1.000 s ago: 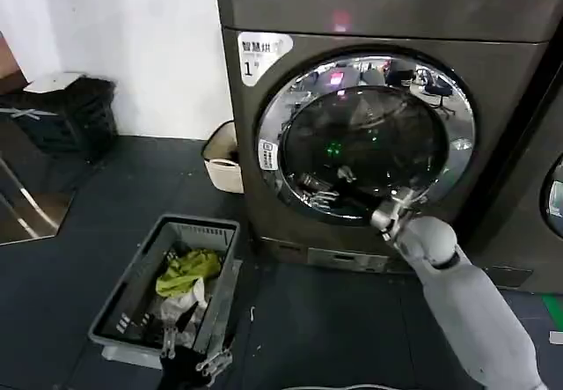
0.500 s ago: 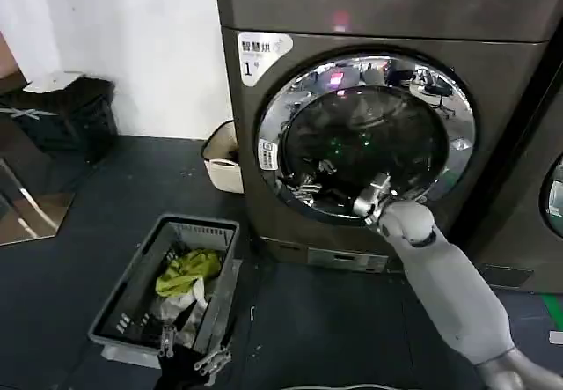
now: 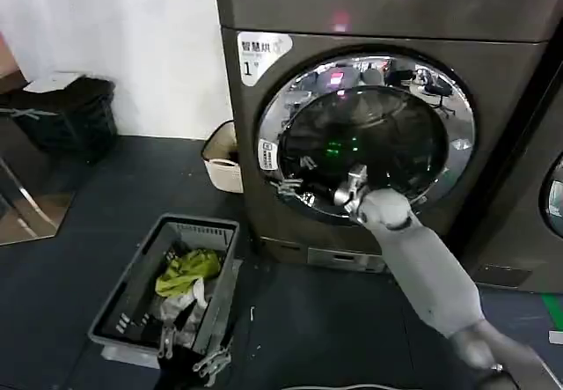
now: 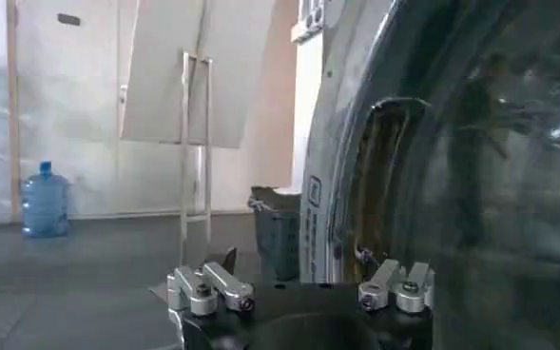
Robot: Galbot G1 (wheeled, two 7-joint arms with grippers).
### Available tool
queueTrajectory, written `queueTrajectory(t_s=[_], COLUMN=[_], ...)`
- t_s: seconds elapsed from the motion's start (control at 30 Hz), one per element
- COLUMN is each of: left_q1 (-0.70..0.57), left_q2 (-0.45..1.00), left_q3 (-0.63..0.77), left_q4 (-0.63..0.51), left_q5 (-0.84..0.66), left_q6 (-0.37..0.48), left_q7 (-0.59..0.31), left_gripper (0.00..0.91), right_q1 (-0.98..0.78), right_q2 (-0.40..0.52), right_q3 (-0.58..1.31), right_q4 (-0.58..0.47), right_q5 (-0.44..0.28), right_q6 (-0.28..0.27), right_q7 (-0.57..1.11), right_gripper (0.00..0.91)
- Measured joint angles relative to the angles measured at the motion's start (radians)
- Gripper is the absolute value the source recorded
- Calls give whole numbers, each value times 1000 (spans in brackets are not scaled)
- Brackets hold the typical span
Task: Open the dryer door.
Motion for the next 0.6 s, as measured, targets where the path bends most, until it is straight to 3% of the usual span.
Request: queueTrajectory(t_s=[0.27,0.6], left_q1=[-6,-66], left_q2=[0,77], left_q3=[-5,-63], left_q4=[4,29], left_q5=[-16,-173], left_q6=[10,71], left_q7=[23,32], left_gripper=[907,907], right_q1=[-22,-101], right_q2=[-29,-101], right_q3=[23,73], right_q4=[21,127], right_q5=[18,28], right_q6=[-31,-68], right_q7=[-89,-259], right_gripper=[907,907])
